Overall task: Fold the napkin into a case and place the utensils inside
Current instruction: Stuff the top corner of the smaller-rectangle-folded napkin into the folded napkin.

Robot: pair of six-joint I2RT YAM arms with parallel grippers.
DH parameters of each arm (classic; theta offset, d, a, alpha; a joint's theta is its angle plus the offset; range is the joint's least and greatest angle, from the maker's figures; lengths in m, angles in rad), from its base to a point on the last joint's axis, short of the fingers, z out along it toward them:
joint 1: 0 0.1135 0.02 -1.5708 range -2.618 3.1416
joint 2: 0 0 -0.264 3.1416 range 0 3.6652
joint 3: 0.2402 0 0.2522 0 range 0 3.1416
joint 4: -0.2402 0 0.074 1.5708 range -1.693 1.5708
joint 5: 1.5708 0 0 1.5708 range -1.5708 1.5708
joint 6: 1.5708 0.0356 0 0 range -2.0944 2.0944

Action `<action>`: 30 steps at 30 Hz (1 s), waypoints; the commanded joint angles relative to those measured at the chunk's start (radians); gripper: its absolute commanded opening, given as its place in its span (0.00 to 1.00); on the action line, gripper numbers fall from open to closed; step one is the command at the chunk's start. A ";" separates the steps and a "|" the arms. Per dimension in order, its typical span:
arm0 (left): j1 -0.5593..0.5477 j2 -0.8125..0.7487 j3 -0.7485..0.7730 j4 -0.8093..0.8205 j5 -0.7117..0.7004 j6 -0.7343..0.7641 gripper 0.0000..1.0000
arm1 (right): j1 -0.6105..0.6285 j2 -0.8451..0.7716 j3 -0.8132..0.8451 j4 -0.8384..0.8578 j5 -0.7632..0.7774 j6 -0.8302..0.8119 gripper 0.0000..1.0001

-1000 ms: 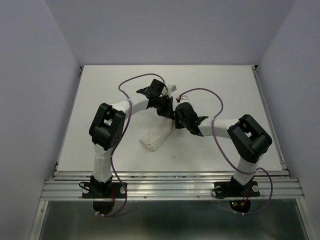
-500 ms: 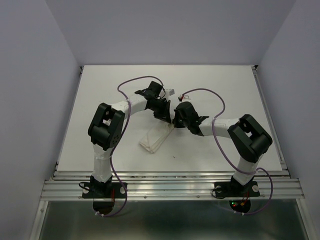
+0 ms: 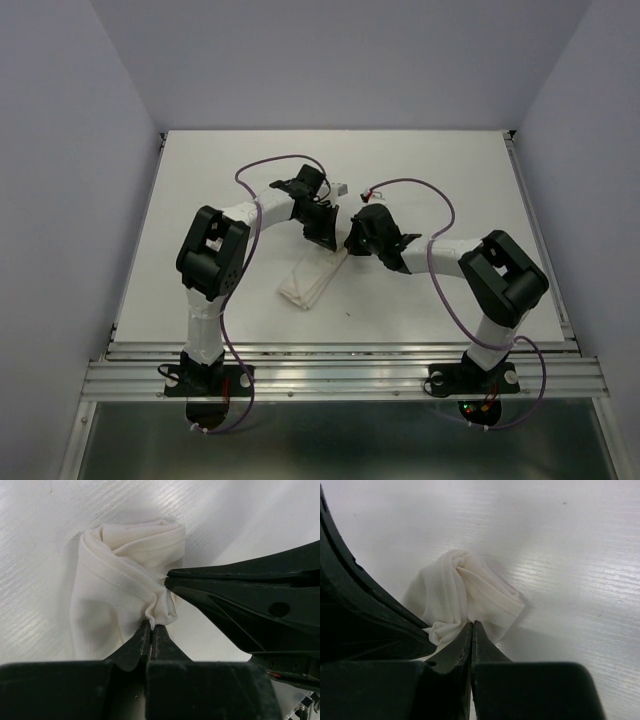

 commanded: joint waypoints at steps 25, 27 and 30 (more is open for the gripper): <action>-0.003 0.040 0.045 -0.101 -0.121 0.041 0.00 | -0.006 -0.086 -0.016 0.110 -0.017 0.028 0.01; -0.003 0.043 0.045 -0.106 -0.127 0.039 0.00 | -0.006 -0.086 -0.018 0.111 -0.019 0.028 0.01; -0.005 0.043 0.045 -0.106 -0.141 0.033 0.00 | -0.006 -0.088 -0.018 0.116 -0.025 0.028 0.01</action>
